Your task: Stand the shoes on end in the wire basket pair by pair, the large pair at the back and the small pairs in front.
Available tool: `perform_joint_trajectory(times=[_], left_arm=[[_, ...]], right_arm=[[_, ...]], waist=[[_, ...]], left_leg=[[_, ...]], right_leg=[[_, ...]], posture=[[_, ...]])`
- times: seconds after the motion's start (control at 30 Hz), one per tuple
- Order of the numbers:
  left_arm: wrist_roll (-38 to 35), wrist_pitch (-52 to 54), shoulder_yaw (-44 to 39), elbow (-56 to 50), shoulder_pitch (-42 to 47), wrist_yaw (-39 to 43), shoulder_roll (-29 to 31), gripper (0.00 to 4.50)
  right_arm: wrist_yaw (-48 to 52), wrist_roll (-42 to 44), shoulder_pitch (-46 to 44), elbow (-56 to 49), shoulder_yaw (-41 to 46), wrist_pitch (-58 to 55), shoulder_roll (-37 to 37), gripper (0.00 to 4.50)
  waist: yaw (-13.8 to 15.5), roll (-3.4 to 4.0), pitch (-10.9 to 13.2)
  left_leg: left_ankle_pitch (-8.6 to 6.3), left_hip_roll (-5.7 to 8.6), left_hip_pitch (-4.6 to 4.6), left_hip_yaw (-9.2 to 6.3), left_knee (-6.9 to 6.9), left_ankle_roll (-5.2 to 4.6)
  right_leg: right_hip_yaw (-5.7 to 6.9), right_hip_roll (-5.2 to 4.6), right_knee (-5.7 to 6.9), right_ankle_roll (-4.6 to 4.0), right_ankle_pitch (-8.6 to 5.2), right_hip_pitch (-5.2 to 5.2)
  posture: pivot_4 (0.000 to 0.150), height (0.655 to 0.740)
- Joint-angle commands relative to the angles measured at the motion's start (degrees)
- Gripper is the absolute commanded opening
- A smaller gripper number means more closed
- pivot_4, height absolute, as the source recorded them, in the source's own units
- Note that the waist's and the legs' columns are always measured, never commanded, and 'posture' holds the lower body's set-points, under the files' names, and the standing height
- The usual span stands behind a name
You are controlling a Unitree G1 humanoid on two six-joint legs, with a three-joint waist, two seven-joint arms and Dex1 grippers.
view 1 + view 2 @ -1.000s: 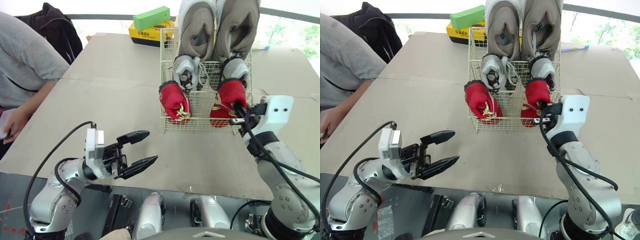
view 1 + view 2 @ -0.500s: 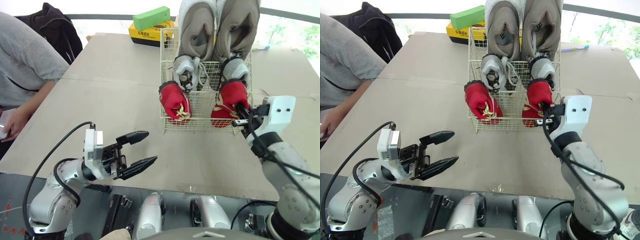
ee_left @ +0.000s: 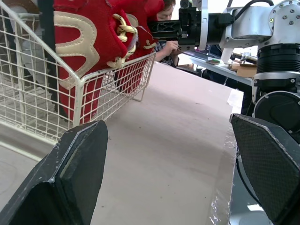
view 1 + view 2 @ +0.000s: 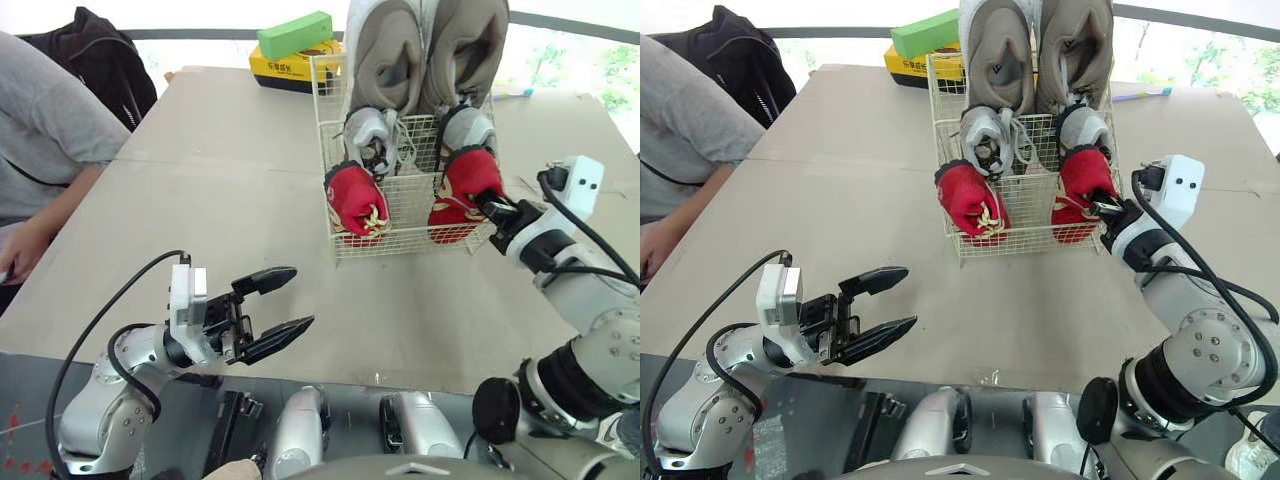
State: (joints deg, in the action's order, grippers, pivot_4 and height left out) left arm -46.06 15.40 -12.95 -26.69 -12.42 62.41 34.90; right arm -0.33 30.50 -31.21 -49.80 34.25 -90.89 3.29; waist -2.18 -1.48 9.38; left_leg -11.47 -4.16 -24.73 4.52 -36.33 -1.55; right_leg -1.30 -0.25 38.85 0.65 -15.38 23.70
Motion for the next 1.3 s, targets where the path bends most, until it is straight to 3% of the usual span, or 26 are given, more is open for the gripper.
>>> perform_joint_trajectory(times=[0.03,0.07,0.13,0.27,0.3,0.33,0.5,0.67,1.0,1.3], left_arm=[[-0.05,-1.20,-0.93,-2.01,0.02,0.12,0.06,4.50],[-0.11,-1.00,-0.83,-2.22,0.24,-0.15,0.12,4.50],[-0.35,-0.34,-0.50,-2.66,1.11,-0.94,0.23,4.50],[-0.92,0.99,0.06,-2.94,2.55,-2.21,0.15,4.50],[-1.06,1.39,0.19,-3.03,2.70,-2.48,0.18,4.50],[-1.18,1.77,0.28,-3.15,2.76,-2.75,0.19,4.50],[-4.23,7.40,0.38,-4.32,3.32,-7.59,0.27,4.50],[-2.76,8.30,0.87,-4.08,3.20,-8.22,0.71,4.50],[3.04,5.77,-1.50,-3.80,-2.64,-10.19,1.21,4.50],[5.27,4.63,-5.57,0.35,-7.30,-6.50,4.35,4.50]], right_arm=[[0.20,0.75,1.71,1.27,0.88,-1.61,0.08,0.05],[0.57,1.08,1.59,1.43,1.36,-1.61,-0.37,0.67],[1.57,1.25,1.57,1.92,2.31,-1.61,-2.38,1.23],[7.78,3.90,2.76,1.18,3.59,-0.53,-7.34,2.91],[9.68,5.23,2.88,1.20,4.75,-0.04,-7.94,3.55],[11.57,6.33,3.61,1.20,5.19,0.62,-9.35,3.76],[28.72,10.05,14.99,2.06,3.48,17.74,-26.08,3.76],[38.54,8.62,24.67,7.09,3.02,32.82,-34.13,3.76],[54.82,0.96,42.99,15.52,-0.29,60.70,-40.35,3.76],[60.98,-1.94,52.44,25.33,2.37,74.37,-42.19,3.76]], waist=[[-0.22,-0.02,-0.05],[-0.24,-0.05,-0.09],[-0.24,-0.05,-0.09],[-0.12,-0.05,-0.10],[-0.15,-0.05,-0.10],[-0.16,-0.04,-0.10],[0.23,0.03,-0.05],[-0.18,0.01,-0.06],[0.15,-0.01,-0.05],[0.39,0.00,-0.07]], left_leg=[[0.00,0.00,0.01,0.01,0.00,0.00],[0.00,0.00,0.02,0.02,0.00,0.00],[0.00,0.00,0.03,0.02,0.00,0.00],[0.00,0.04,0.01,0.04,-0.01,0.00],[0.00,0.04,0.00,0.06,-0.01,0.00],[0.00,0.04,0.00,0.06,-0.01,0.00],[-0.01,0.20,-0.06,0.04,0.00,-0.01],[-0.01,0.08,0.02,0.08,0.00,-0.02],[-0.01,0.03,0.02,0.08,0.00,-0.01],[-0.01,0.02,0.10,0.12,-0.03,0.00]], right_leg=[[0.00,0.00,0.00,0.01,-0.01,0.00],[-0.01,0.00,0.00,0.02,-0.01,-0.01],[-0.01,-0.01,-0.01,0.04,-0.02,-0.02],[-0.02,-0.05,-0.03,0.01,-0.01,-0.02],[-0.05,-0.05,-0.04,0.01,-0.01,-0.02],[-0.05,-0.04,-0.04,0.02,-0.01,-0.02],[-0.05,-0.03,-0.14,0.21,-0.13,-0.04],[-0.15,0.03,-0.12,0.27,-0.15,-0.06],[-0.17,0.08,-0.14,0.26,-0.16,-0.06],[-0.20,-0.02,-0.13,0.03,-0.28,-0.07]], posture=[[0.150,0.7400],[0.150,0.7400],[0.150,0.7400],[0.150,0.7400],[0.150,0.7400],[0.150,0.7400],[0.150,0.7400],[0.150,0.7400],[0.150,0.7400],[0.150,0.7400]])
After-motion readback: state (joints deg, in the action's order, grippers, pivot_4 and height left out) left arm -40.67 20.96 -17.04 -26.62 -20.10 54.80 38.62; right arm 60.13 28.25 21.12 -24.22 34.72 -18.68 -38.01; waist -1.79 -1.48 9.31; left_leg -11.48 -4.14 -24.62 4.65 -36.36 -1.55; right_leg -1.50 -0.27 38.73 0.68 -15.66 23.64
